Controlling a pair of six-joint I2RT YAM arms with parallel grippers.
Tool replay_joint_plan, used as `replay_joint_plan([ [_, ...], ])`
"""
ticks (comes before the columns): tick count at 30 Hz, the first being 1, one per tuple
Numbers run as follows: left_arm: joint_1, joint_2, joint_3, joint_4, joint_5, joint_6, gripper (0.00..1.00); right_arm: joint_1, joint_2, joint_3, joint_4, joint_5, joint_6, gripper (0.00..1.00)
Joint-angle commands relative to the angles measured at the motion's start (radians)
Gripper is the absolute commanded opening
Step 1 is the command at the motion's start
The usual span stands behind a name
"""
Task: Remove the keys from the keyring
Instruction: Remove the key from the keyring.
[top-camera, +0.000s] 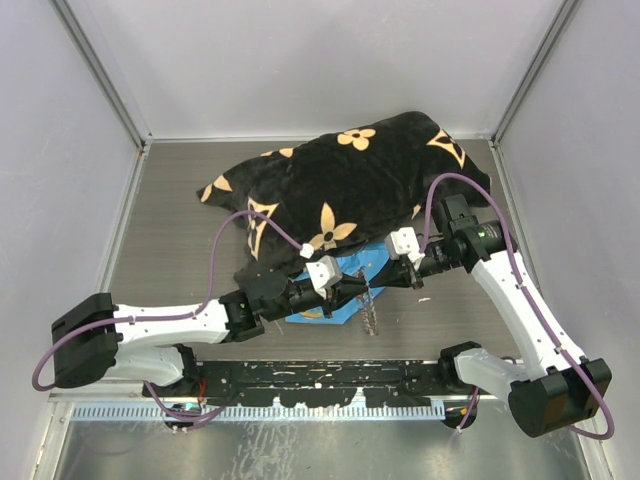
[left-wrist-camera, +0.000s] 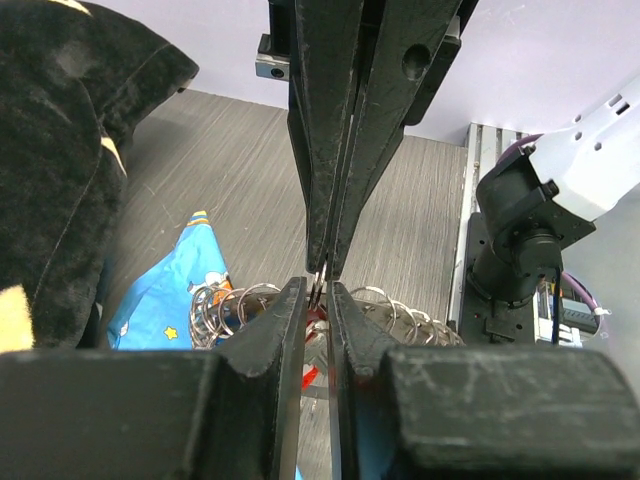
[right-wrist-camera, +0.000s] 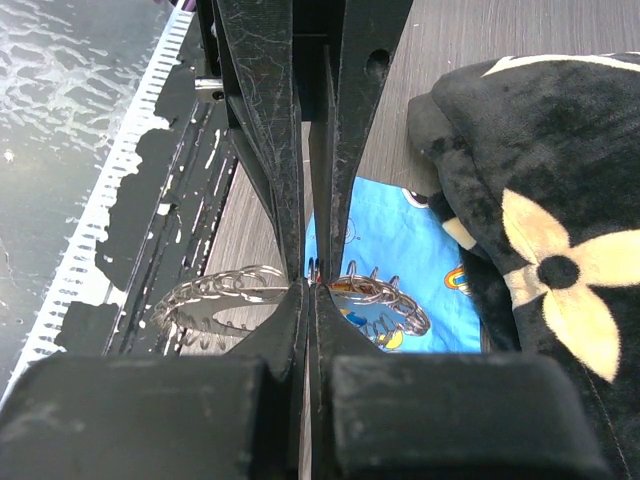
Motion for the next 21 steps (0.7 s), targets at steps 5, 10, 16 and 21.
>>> replay_joint_plan([
  [5,-0.008,-0.015,0.056,0.013,-0.003,0.023,0.15,0.005,-0.030,0.011,0.022,-0.047,0.000,0.01],
  [10,-0.008,-0.020,0.061,-0.006,0.000,0.026,0.00,0.005,-0.032,0.012,0.023,-0.047,0.000,0.01],
  [16,-0.008,-0.039,0.046,-0.017,-0.002,0.029,0.00,0.005,-0.038,0.013,0.021,-0.051,0.007,0.10],
  [21,-0.008,-0.060,0.022,0.008,-0.013,0.013,0.00,-0.005,-0.044,0.008,0.029,-0.068,0.022,0.19],
])
